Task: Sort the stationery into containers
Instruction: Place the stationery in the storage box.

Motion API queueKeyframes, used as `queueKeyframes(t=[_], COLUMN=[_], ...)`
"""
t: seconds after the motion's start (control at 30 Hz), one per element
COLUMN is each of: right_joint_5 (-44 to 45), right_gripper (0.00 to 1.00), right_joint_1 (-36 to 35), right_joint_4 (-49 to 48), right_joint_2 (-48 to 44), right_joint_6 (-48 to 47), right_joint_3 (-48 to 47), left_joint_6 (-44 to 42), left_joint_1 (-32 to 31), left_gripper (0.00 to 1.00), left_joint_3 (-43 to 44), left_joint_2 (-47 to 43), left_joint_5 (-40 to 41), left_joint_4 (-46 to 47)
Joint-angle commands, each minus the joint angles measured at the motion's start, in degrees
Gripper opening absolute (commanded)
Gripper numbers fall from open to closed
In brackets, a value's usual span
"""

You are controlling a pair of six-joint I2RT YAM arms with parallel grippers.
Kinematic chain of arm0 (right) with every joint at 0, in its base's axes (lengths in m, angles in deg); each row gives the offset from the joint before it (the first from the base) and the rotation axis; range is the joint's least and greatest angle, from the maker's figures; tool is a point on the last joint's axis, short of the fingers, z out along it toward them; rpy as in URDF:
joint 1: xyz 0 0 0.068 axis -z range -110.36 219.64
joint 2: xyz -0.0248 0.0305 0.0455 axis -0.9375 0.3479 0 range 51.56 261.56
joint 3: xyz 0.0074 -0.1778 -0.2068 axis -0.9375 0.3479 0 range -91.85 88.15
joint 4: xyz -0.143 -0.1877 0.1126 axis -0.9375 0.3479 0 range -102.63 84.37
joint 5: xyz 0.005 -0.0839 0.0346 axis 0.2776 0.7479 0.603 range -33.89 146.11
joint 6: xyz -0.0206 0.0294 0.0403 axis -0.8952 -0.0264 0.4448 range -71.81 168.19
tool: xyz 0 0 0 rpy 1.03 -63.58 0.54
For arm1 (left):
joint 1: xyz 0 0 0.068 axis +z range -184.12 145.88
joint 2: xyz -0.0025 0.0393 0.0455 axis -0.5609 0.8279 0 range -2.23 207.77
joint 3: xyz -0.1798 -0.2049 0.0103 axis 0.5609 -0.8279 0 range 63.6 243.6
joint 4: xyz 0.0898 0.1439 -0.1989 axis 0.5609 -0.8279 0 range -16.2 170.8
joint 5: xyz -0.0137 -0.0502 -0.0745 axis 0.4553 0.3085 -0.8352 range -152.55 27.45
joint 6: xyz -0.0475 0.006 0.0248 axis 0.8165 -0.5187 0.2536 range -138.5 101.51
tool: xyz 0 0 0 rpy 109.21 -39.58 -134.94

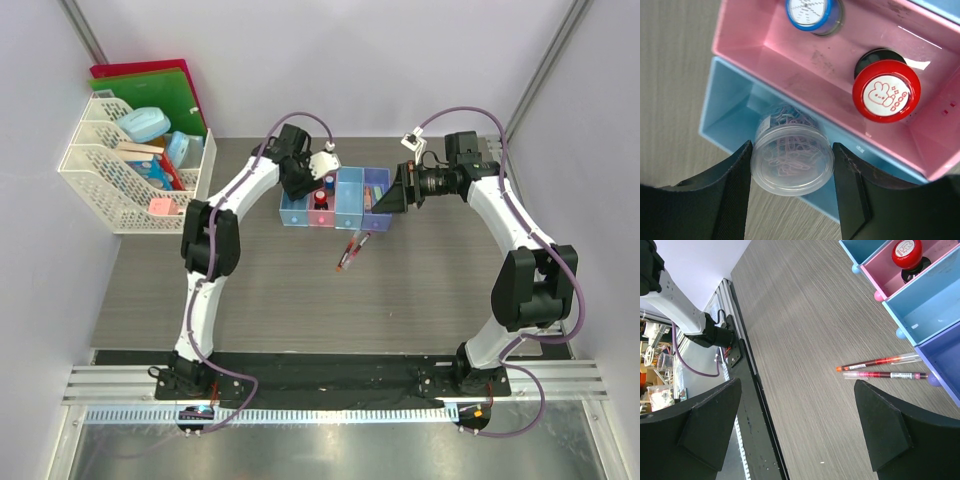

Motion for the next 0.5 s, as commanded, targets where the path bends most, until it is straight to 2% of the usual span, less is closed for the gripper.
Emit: queueKeyframes(t=[0.0,0.07,0.1,0.13,0.23,0.33,0.47], right_joint_5=[0.2,0.4,0.4,0.5,1.1,2.8,6.0], right_gripper=[1.00,1.00,1.00,1.00,1.00,1.00,1.00], right_joint_1=[0.2,0.2,0.3,0.2,0.1,0.0,-0.3], right_joint_4=[-1.4,-1.5,-1.4,-1.4,-1.4,-1.4,-1.6], right_joint_2=[-1.3,-1.1,-0.9,-0.7,-0.3,-0.1,0.5], right_joint_6=[-0.8,-0.8,-0.8,-0.8,-0.7,-0.3,0.2], right_joint_3=[0.0,0.0,0.0,-0.2,-0.3,-0.5,-0.6], left_joint_6=[-1.3,-1.3,-1.0,-1.0,-0.2,0.9,2.7], left_joint_1=[0.4,0.4,0.4,0.4,0.4,0.5,0.5], left_gripper=[0.17,0.32,0.44,0.46,0.61,0.67,0.83], left_joint_3=[3.1,3.1,2.9,2.8,1.9,-0.8,-3.4], left_joint_2=[0.9,0.8,0.6,0.3,-1.3,-3.7,-5.8], left_joint_5=[-2.0,-2.4,-2.4,-2.8,-2.9,-2.8,-2.1], left_joint_4=[0.9,0.7,0.7,0.7,1.9,4.2,8.5])
